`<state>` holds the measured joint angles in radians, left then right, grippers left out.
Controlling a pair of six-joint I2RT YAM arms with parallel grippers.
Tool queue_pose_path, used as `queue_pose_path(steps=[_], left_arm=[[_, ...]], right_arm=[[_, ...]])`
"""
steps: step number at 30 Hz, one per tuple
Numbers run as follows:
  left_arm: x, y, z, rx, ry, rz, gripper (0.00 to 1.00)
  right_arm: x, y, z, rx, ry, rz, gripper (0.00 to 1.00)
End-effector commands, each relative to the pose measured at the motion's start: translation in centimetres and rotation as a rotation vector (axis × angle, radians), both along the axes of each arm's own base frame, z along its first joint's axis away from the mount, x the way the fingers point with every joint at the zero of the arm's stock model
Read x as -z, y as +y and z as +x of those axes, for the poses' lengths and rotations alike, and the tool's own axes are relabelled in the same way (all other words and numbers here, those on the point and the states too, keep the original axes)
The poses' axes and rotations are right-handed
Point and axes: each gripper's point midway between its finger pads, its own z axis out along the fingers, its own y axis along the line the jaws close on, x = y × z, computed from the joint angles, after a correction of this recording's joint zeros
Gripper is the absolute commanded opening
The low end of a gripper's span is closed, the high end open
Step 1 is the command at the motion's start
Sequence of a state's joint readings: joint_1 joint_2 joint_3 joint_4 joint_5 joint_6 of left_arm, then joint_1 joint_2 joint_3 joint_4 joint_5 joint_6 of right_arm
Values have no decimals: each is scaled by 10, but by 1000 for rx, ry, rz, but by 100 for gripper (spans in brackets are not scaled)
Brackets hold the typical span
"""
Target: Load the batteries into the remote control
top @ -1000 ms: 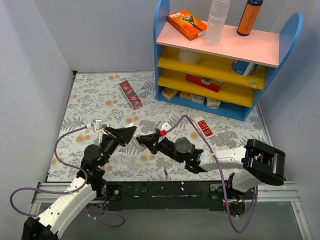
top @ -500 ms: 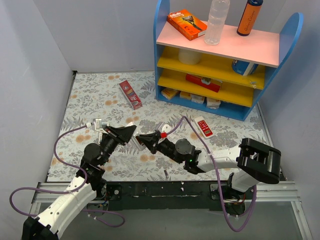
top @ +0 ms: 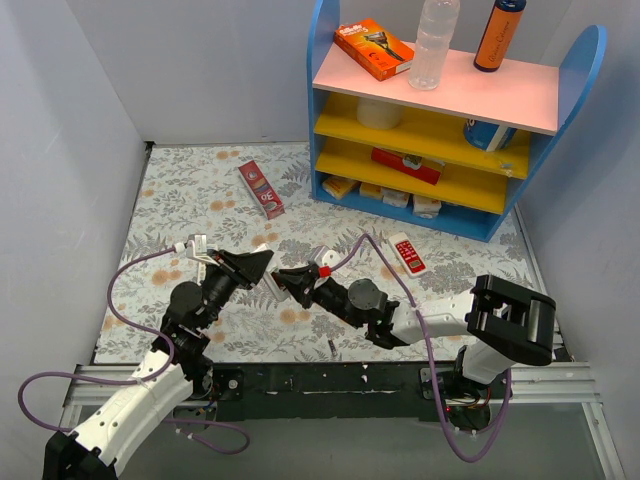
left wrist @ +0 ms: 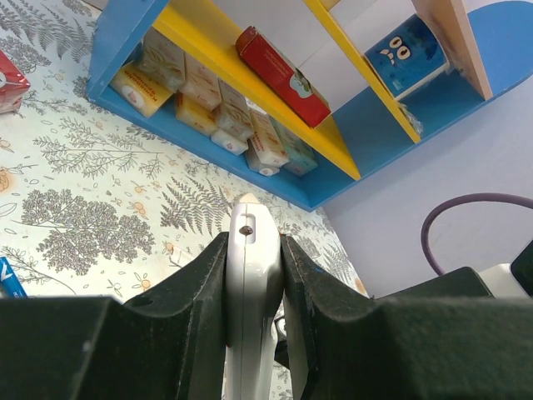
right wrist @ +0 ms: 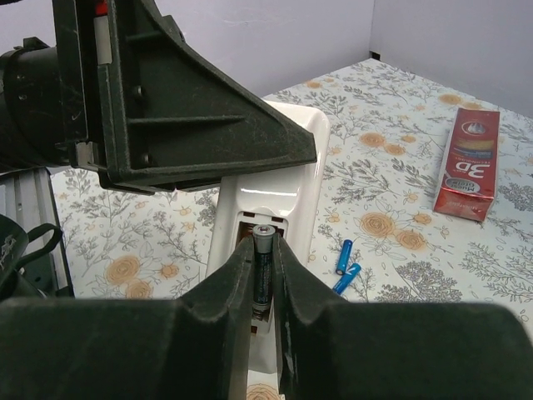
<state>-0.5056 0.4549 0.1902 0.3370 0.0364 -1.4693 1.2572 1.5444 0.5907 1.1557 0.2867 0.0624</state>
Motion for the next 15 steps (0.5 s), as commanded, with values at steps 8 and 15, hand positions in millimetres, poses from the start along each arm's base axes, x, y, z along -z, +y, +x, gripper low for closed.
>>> queue_pose_path(steps=[8, 15], left_arm=[[-40, -7, -8, 57, -95, -45, 0], [-38, -10, -9, 76, -92, -42, 0]], right_arm=[[9, -12, 15, 92, 4, -14, 27], [5, -14, 16, 103, 4, -3, 30]])
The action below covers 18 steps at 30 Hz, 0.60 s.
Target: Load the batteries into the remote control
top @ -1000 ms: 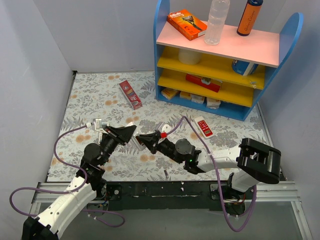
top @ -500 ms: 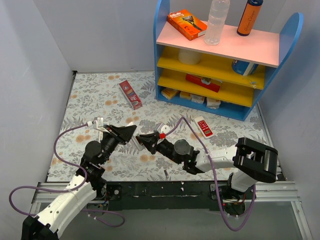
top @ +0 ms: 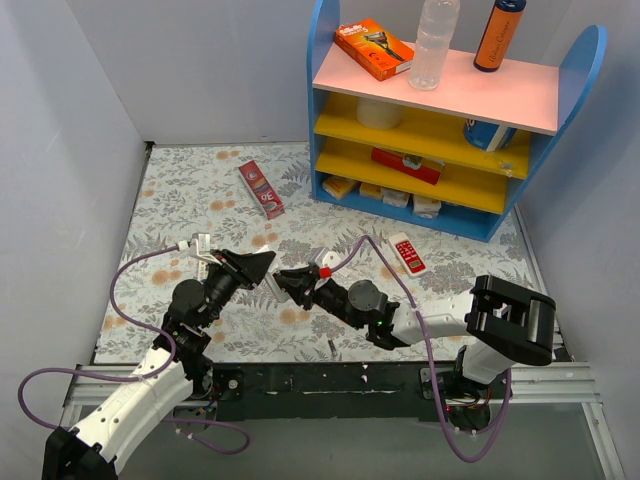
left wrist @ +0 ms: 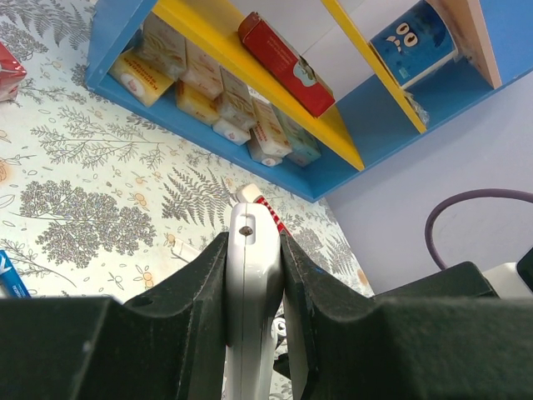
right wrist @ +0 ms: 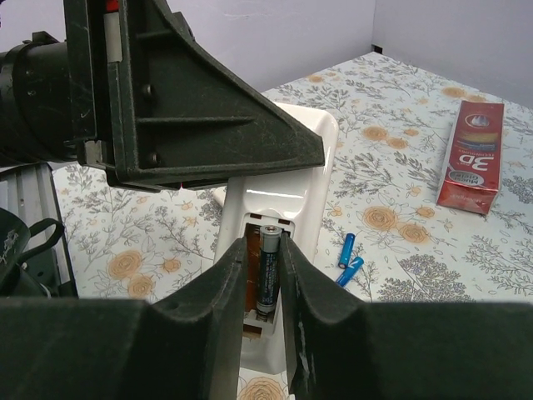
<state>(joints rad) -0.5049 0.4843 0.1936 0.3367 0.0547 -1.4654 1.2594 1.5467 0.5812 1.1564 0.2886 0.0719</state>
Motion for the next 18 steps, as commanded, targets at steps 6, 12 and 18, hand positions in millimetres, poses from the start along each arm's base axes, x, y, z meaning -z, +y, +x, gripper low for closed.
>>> queue_pose_path(steps=[6, 12, 18], left_arm=[[-43, -6, -8, 53, -100, -55, 0], [-35, -7, -5, 49, -65, -39, 0], [-34, -8, -4, 47, -53, -35, 0]], right_arm=[[-2, -17, 20, 126, -6, 6, 30], [-9, -19, 18, 116, -9, 20, 41], [-18, -22, 15, 105, -23, 35, 49]])
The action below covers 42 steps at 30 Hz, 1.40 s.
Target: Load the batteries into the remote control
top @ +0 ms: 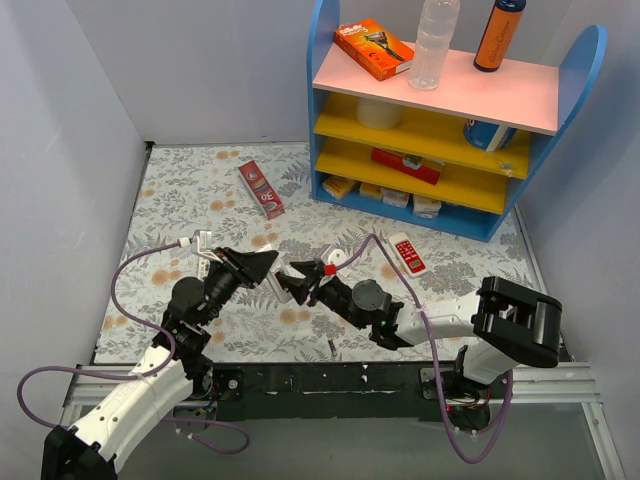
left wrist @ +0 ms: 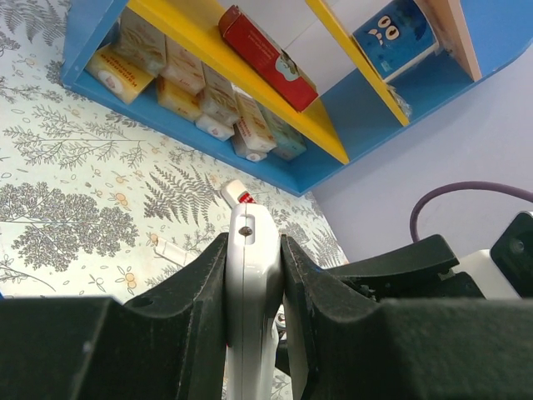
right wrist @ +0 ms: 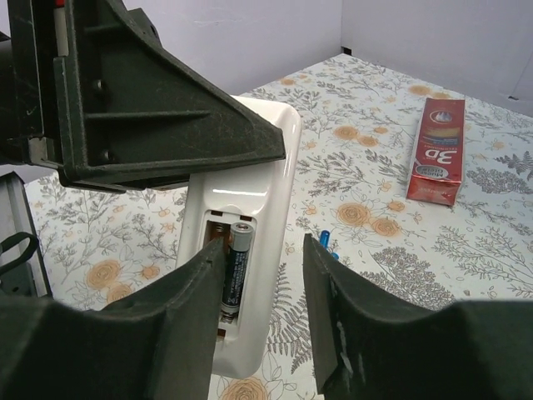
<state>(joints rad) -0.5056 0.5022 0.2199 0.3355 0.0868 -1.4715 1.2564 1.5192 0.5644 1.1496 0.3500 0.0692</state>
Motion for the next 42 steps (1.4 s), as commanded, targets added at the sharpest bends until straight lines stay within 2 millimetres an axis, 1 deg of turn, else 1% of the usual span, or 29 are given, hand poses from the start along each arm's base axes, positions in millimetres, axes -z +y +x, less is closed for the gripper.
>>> queue_pose_path(steps=[1, 3, 4, 7, 9, 10, 12, 13, 15, 16, 17, 18, 19, 20, 21, 23, 24, 27, 28, 30, 31, 33, 34, 36, 37, 39, 40, 42], left_arm=[[-24, -2, -1, 15, -41, -24, 0], [-23, -2, -1, 14, -38, -21, 0], [-21, -3, 0, 14, -29, -17, 0], [-19, -3, 0, 14, -20, -12, 0], [-20, -4, 0, 17, -19, -11, 0], [-19, -3, 1, 15, -15, -8, 0], [-18, -4, 1, 18, -7, -3, 0], [-19, -5, 1, 19, -4, 0, 0], [-19, -5, 1, 22, -3, 12, 0], [-19, -5, 1, 21, -1, 16, 0], [-20, -5, 1, 26, 0, 21, 0], [-20, -7, 0, 36, -3, 27, 0], [-22, -8, -1, 43, -6, 30, 0], [-21, -10, -1, 54, -4, 35, 0], [-21, -13, -3, 74, -5, 45, 0], [-24, -16, -4, 94, -10, 53, 0], [-23, -17, -3, 101, -3, 59, 0], [-26, -21, -7, 134, -16, 67, 0], [-27, -23, -8, 147, -22, 69, 0], [-31, -24, -10, 159, -30, 71, 0], [-30, -26, -11, 176, -28, 77, 0], [-33, -28, -13, 187, -39, 83, 0], [-33, -28, -13, 192, -39, 85, 0], [-33, -29, -14, 201, -42, 86, 0], [-33, -30, -15, 205, -46, 86, 0], [-33, -31, -16, 217, -49, 86, 0], [-34, -32, -16, 221, -52, 85, 0], [-34, -33, -17, 233, -54, 89, 0]], right_arm=[[-20, -11, 4, 34, -31, 37, 53], [-23, -11, 2, 20, -36, 40, 56], [-27, -12, 1, 14, -38, 43, 60], [-37, -12, -3, -5, -54, 46, 65], [-39, -11, -6, -26, -55, 40, 69], [-45, -11, -7, -33, -63, 48, 69], [-46, -10, -12, -58, -68, 32, 71], [-50, -12, -14, -64, -77, 32, 76], [-48, -16, -17, -78, -84, 5, 78], [-53, -19, -19, -83, -110, -9, 80], [-60, -19, -18, -85, -125, -19, 80], [-41, -18, -19, -105, -113, -128, 80], [-42, -18, -17, -108, -152, -186, 80], [-54, -13, -17, -121, -186, -213, 80], [-36, -12, -21, -168, -183, -321, 81], [-30, -14, -22, -220, -248, -430, 85], [-34, -11, -29, -276, -274, -441, 85], [-38, -18, -31, -305, -353, -473, 82], [-41, -20, -35, -333, -367, -474, 79], [-43, -22, -34, -350, -394, -490, 76], [-46, -24, -34, -352, -405, -491, 72], [-43, -27, -33, -367, -415, -512, 67], [-46, -28, -32, -368, -423, -513, 60], [-44, -30, -31, -377, -419, -533, 56], [-45, -30, -31, -380, -423, -531, 52], [-47, -29, -31, -386, -430, -528, 47], [-49, -29, -32, -389, -438, -525, 43], [-53, -28, -33, -398, -445, -518, 41]])
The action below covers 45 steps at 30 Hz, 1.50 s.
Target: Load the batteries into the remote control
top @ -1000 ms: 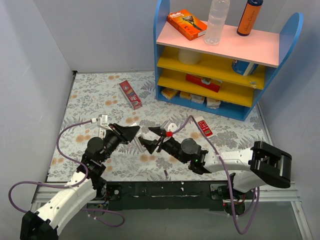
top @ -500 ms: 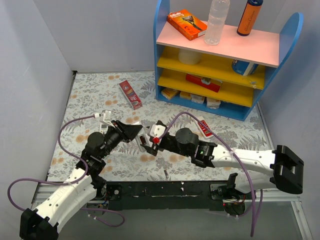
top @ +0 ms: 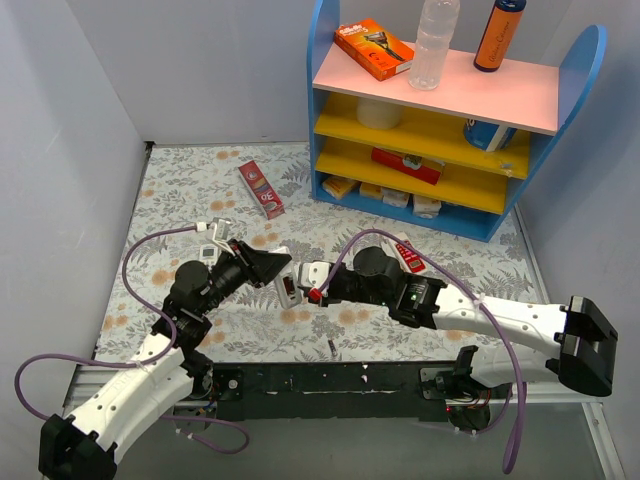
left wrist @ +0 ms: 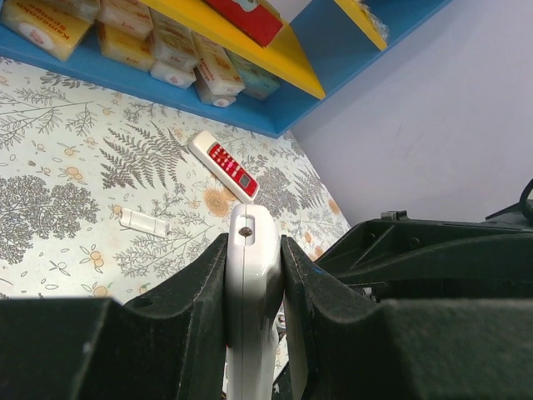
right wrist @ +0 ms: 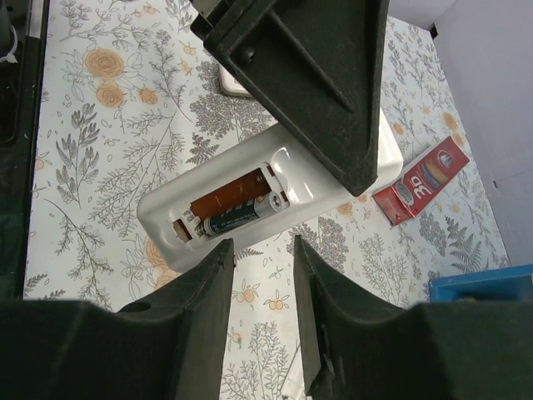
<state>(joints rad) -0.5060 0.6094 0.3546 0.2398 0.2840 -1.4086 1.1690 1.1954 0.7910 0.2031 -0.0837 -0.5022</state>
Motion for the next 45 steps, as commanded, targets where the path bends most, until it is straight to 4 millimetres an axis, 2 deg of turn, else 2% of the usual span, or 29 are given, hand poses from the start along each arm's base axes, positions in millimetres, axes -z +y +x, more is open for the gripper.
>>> queue_pose_path(steps=[1, 6, 17, 33, 45], left_arm=[[-22, -6, -5, 48, -62, -9, 0], [-21, -9, -6, 69, -59, -5, 0], [-26, -9, -8, 80, -72, -9, 0], [-30, -10, -11, 89, -85, -18, 0], [-45, -8, -17, 97, -125, -63, 0]], right_arm=[[-41, 5, -4, -53, -55, 73, 40], [-50, 9, -6, -75, -65, 91, 33], [-47, 18, -11, -119, -46, 72, 27], [-27, 23, -6, -102, -6, 19, 22], [-8, 25, -7, -114, 31, -39, 14]])
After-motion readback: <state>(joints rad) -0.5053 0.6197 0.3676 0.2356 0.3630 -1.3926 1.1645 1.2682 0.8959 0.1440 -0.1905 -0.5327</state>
